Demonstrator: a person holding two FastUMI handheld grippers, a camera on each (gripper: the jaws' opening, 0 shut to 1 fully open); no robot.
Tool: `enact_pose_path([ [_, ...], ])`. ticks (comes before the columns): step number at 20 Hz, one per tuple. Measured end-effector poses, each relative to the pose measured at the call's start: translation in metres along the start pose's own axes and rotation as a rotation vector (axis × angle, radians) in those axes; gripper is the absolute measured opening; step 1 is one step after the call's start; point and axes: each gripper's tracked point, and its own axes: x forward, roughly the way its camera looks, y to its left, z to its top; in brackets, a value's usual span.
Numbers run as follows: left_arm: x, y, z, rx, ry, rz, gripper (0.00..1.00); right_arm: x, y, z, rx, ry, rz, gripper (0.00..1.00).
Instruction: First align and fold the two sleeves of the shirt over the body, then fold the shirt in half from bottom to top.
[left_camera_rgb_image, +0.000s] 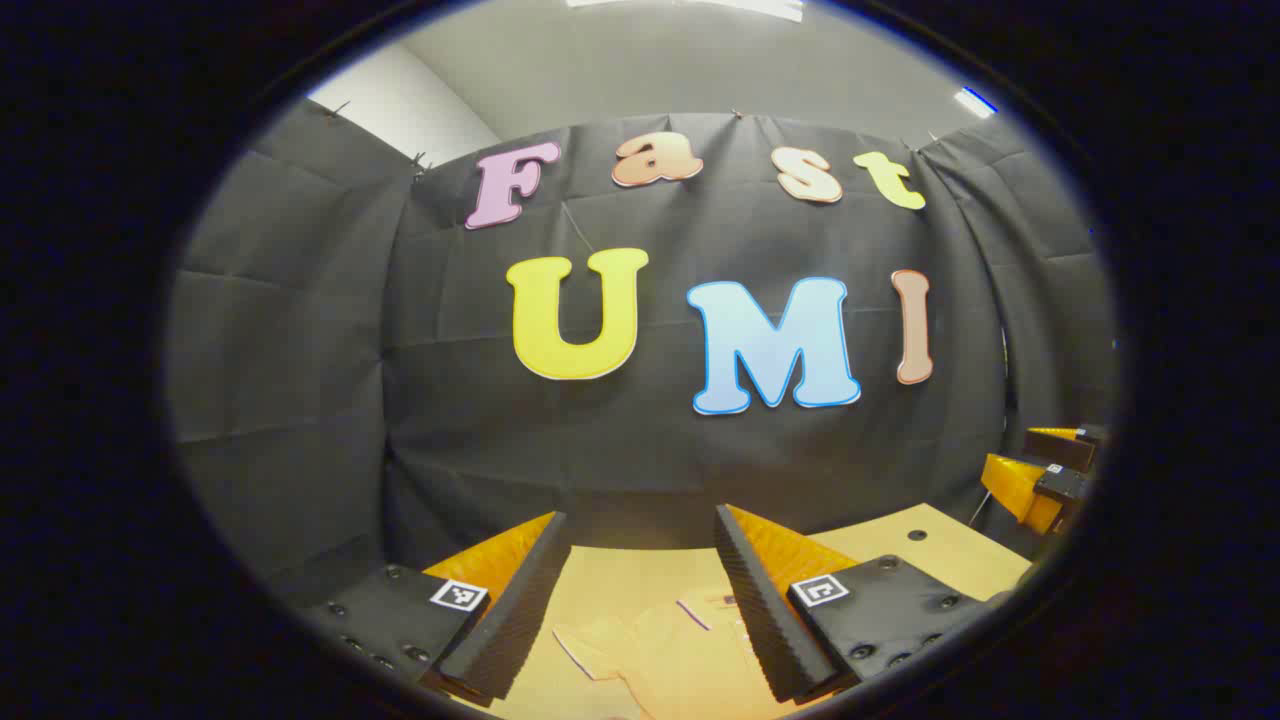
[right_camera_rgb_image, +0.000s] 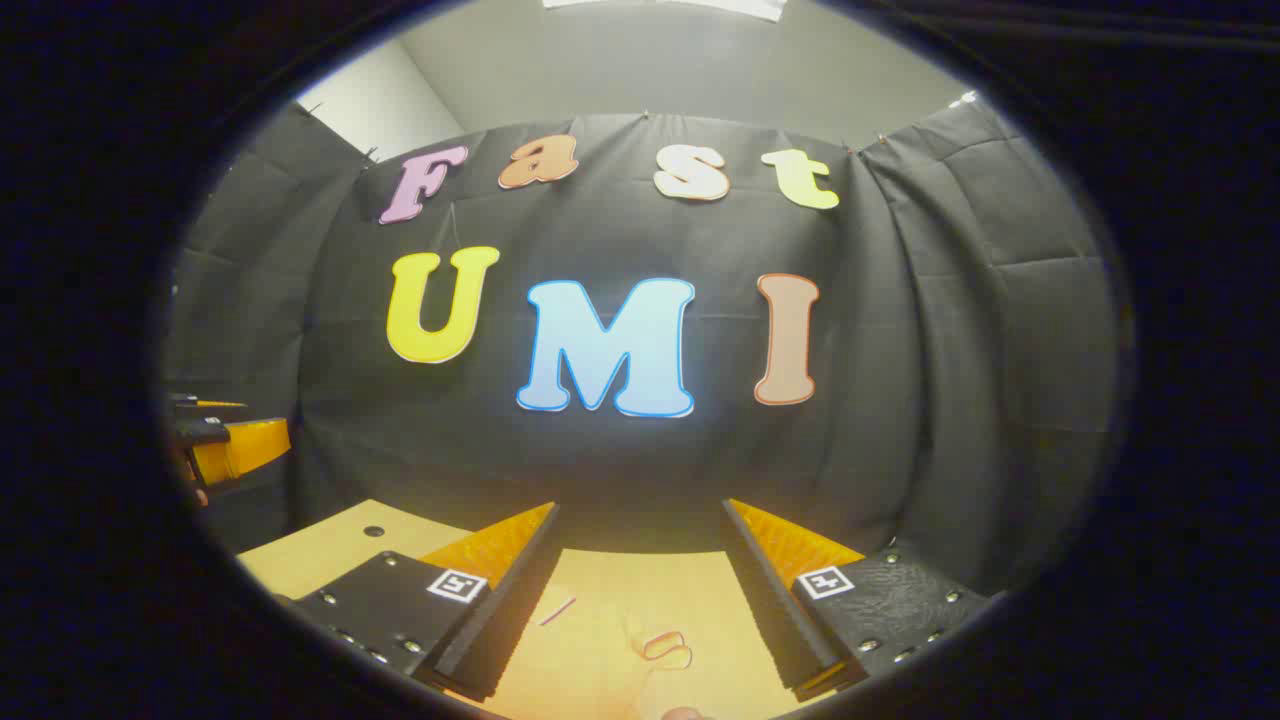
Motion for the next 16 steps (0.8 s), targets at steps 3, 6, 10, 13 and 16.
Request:
enact_pose_path([
  [3,-0.001,-0.001,0.002,-0.004,-0.001,0.003,0.95,0.001,0.001,-0.003,0.007,0.006,0.011,0.97],
  [6,-0.003,-0.001,0.0,-0.009,0.0,0.009,0.94,0.002,0.001,-0.005,0.009,0.015,0.016,0.97],
  [10,-0.003,0.0,0.001,-0.012,0.002,0.014,0.94,0.002,0.001,-0.009,0.008,0.022,0.02,0.97],
  [13,-0.002,0.0,0.0,-0.009,0.004,0.014,0.94,0.002,-0.001,-0.011,0.013,0.028,0.018,0.97],
  [16,-0.002,-0.001,0.001,-0.006,0.002,0.013,0.94,0.005,-0.005,-0.015,0.014,0.035,0.015,0.97],
])
